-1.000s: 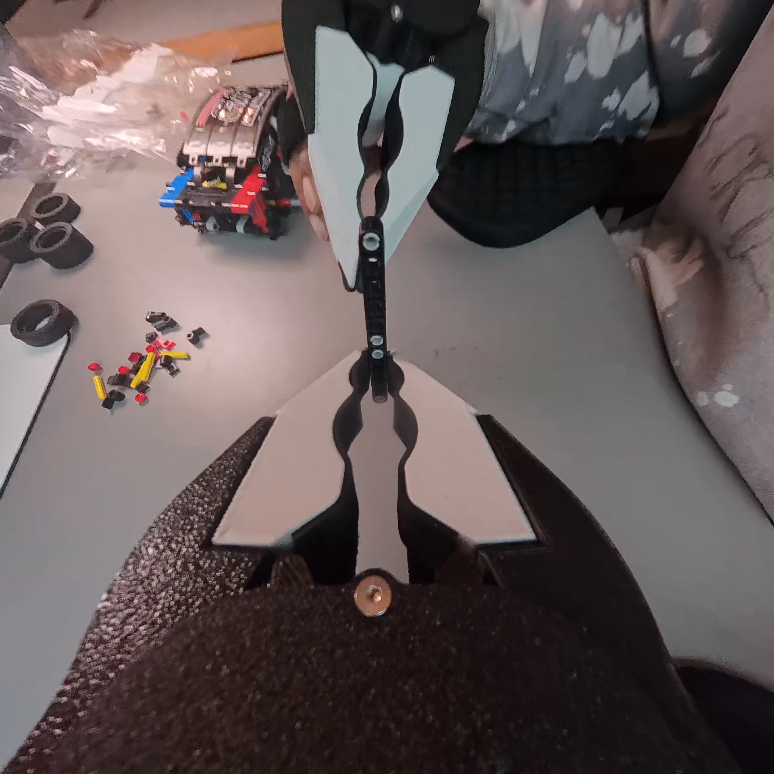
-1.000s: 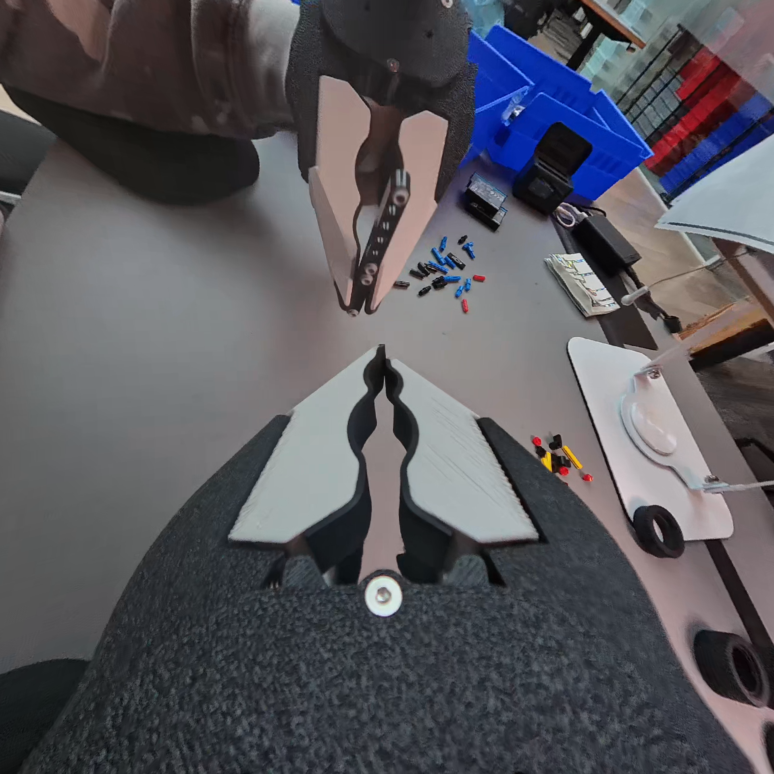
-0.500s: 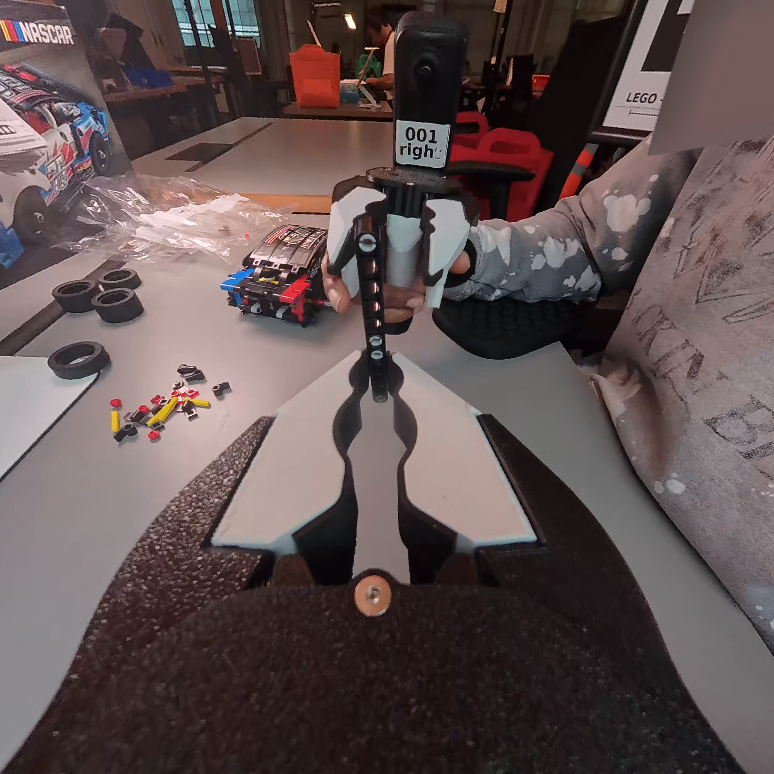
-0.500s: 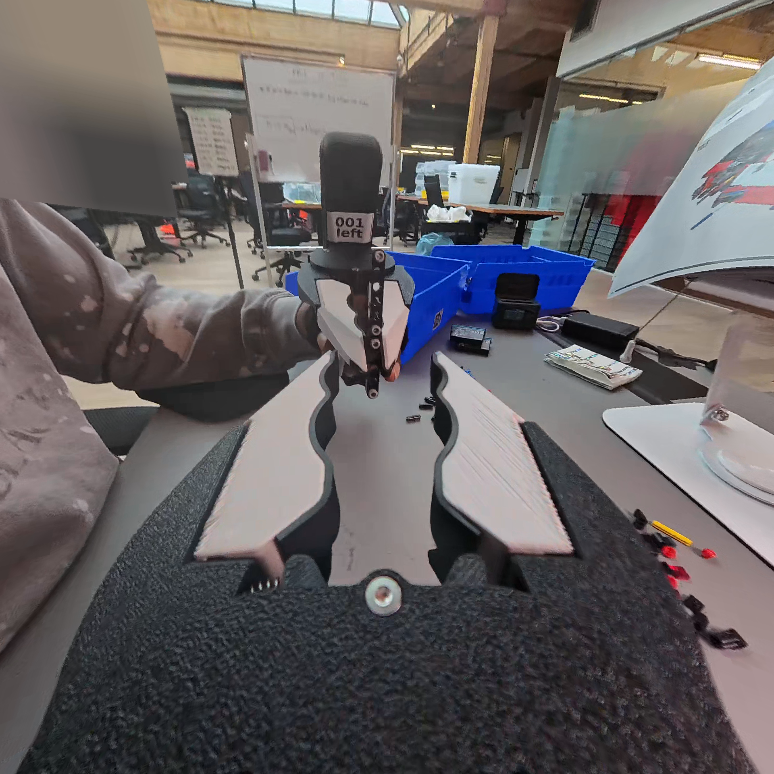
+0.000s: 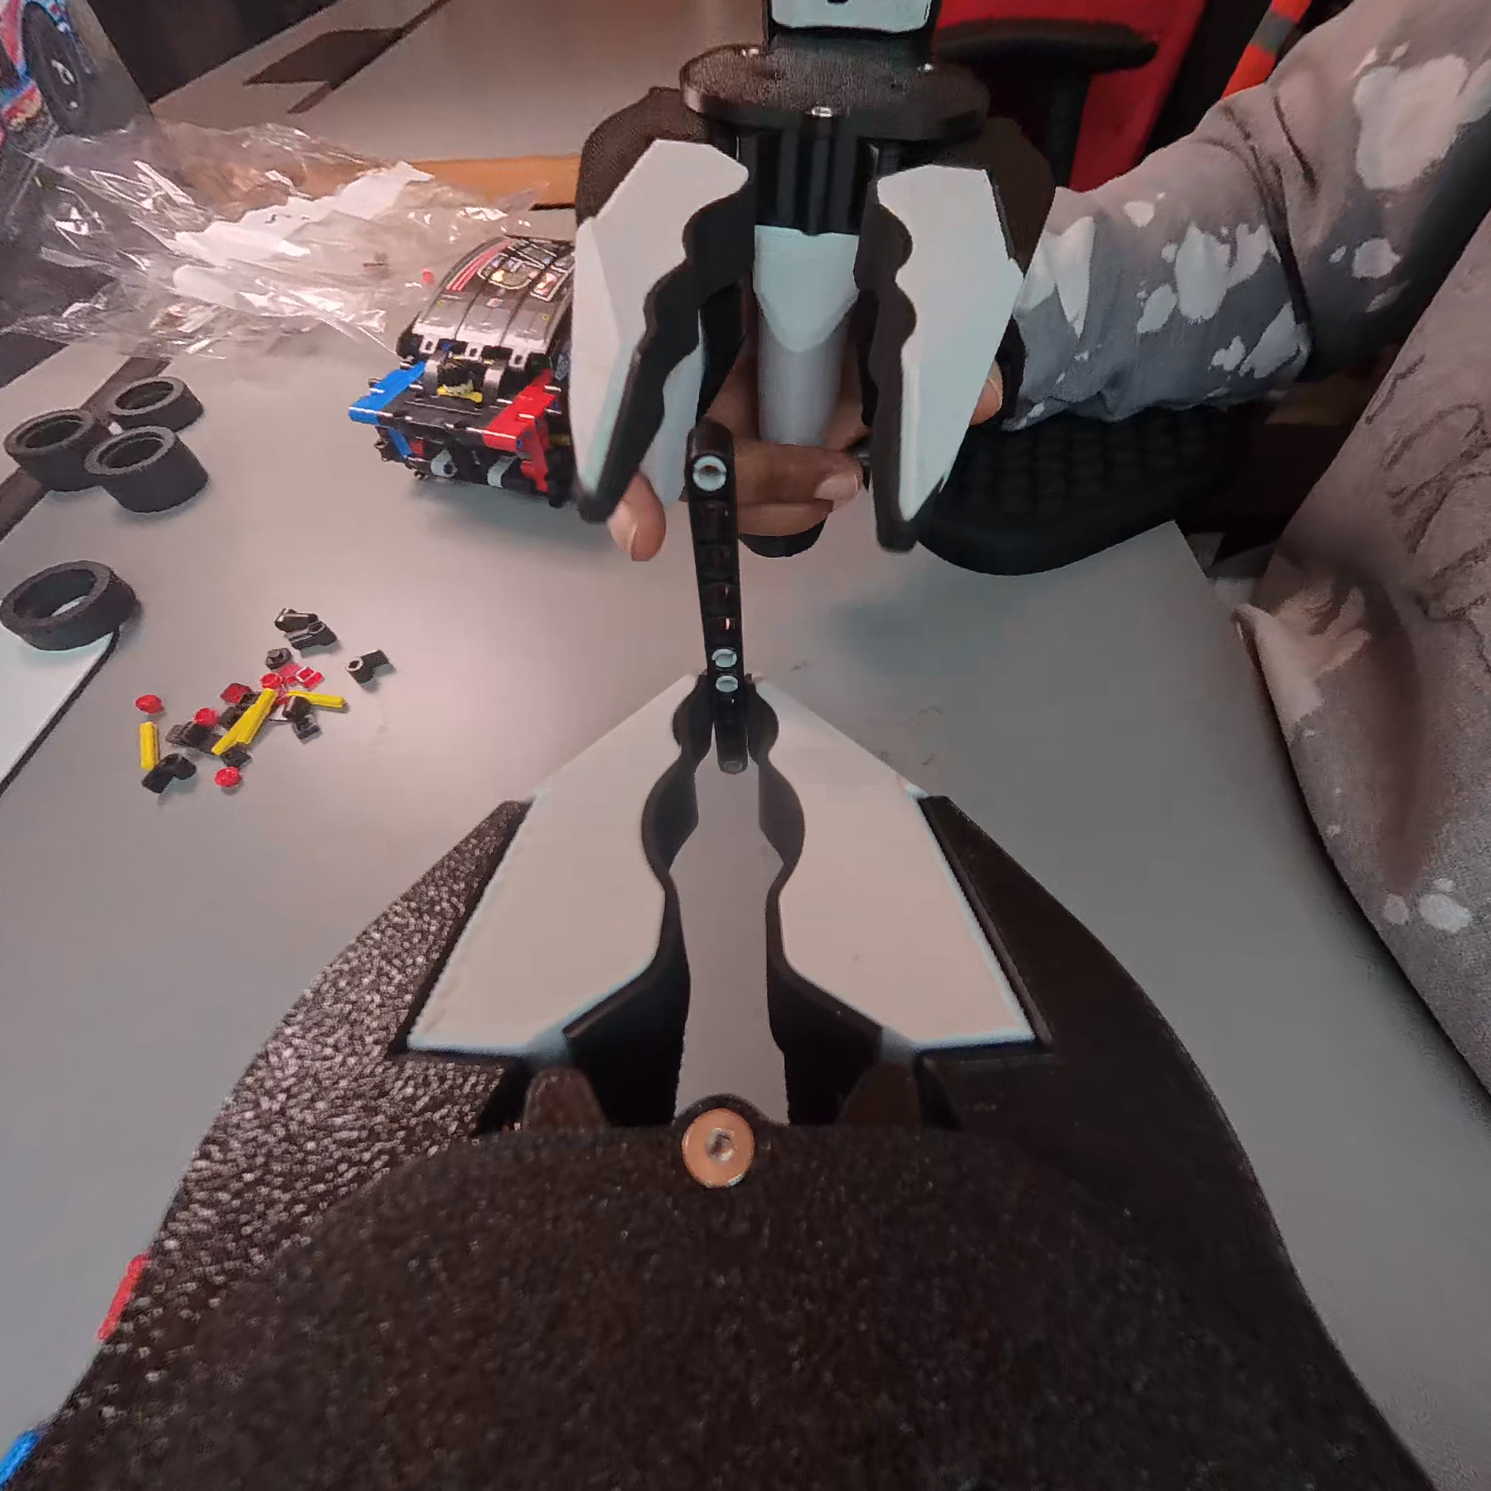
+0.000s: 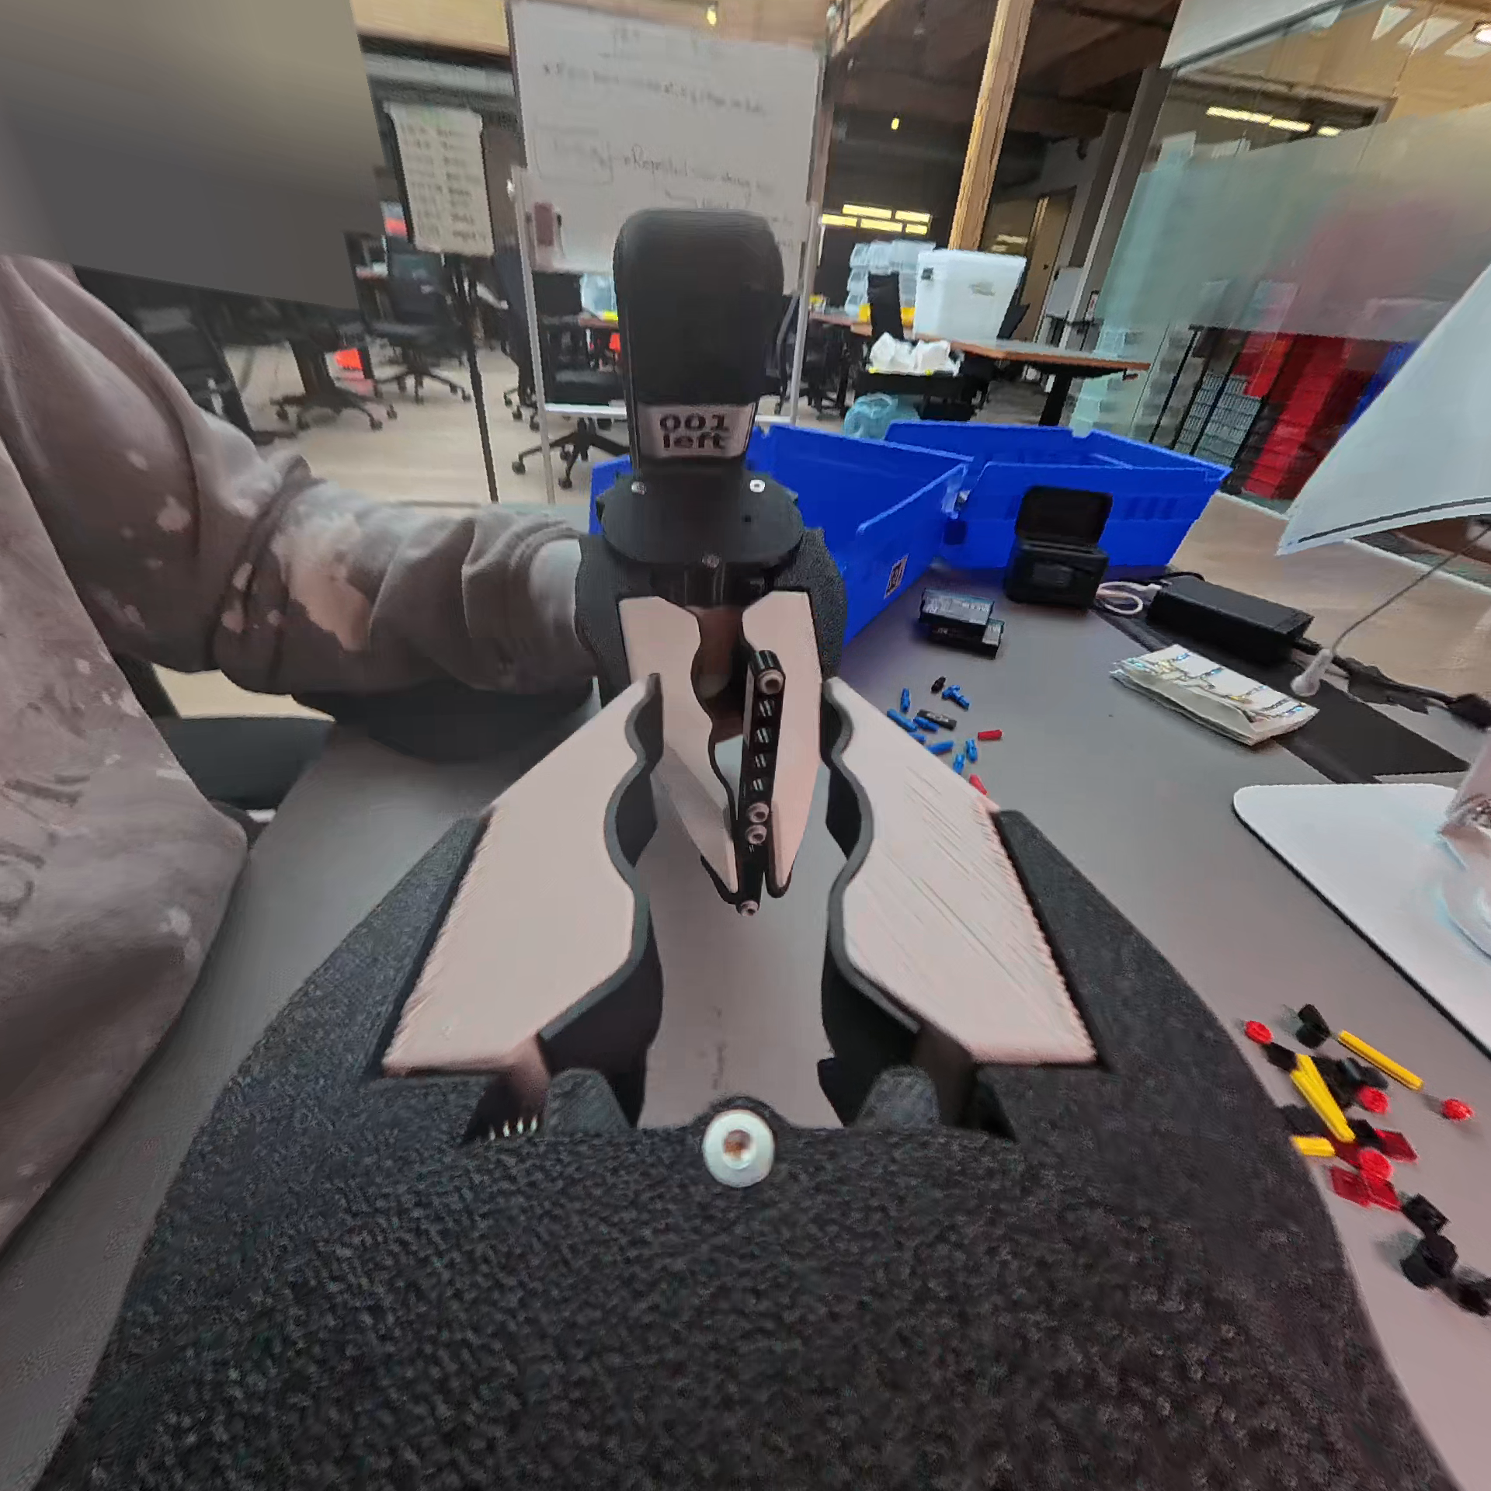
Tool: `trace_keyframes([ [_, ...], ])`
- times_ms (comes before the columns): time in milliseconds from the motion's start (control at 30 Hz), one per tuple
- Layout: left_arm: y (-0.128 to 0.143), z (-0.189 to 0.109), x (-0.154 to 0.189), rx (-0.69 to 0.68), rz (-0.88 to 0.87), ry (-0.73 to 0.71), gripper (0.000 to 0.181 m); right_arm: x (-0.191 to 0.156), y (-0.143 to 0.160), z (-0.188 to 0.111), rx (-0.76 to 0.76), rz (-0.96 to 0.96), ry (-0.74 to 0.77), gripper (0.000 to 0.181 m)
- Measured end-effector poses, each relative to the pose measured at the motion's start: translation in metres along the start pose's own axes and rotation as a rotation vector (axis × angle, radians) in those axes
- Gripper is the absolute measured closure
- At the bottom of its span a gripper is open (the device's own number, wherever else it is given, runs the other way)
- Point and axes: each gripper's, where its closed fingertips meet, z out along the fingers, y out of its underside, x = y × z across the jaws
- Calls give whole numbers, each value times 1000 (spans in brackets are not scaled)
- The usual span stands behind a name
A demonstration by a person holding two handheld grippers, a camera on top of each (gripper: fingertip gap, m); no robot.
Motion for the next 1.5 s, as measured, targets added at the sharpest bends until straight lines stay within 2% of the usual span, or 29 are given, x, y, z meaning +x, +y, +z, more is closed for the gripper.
trace_keyframes([
  [67, 4, 2, 3, -27, 10, 4, 175, -2, 9, 1, -58, -68, 7, 173],
  [167, 5, -2, -1, -19, -8, -18, 173, 0, 9, -7, -73, -99, -4, 174],
  [367, -25, -22, -3, 159, -54, -9, 171, 7, -12, -22, 65, -4, -28, 174],
  [467, -39, -23, 8, 224, -30, 39, 153, 6, -16, -23, 110, 30, -51, 174],
  [533, -39, -20, 9, 212, -15, 23, 146, 5, -20, -23, 139, 64, -67, 174],
  [567, -39, -18, 7, 206, -9, 1, 148, 5, -21, -23, 149, 79, -74, 173],
  [633, -39, -18, 4, 193, 9, -39, 174, 3, -21, -22, 159, 90, -90, 173],
  [767, -34, -24, -12, 86, 168, -209, 175, 16, -9, -21, 80, -14, 23, 169],
  [833, -28, -30, -18, 16, 238, -273, 175, 23, 3, -19, -5, -103, 90, 152],
  [900, -28, -36, -24, 22, 235, -300, 175, 24, 9, -15, -50, -107, 107, 139],
  [1067, -28, -58, -54, 54, 169, -438, 174, 28, 14, -9, -93, -98, 155, 136],
  [1167, -38, -90, -73, 61, 136, -570, 175, 29, 17, -7, -118, -81, 177, 139],
  [1267, -41, -144, -91, 8, 89, -730, 176, 24, 25, -1, -147, -56, 175, 144],
  [1400, -16, -233, -108, -150, -74, -921, 175, 18, 33, 0, -202, -106, 174, 150],
  [1433, -5, -258, -112, -212, -112, -979, 175, 17, 35, -1, -209, -113, 174, 151],
  [1500, 27, -295, -115, -364, -224, -1004, 175, 16, 35, -2, -206, -107, 170, 156],
])
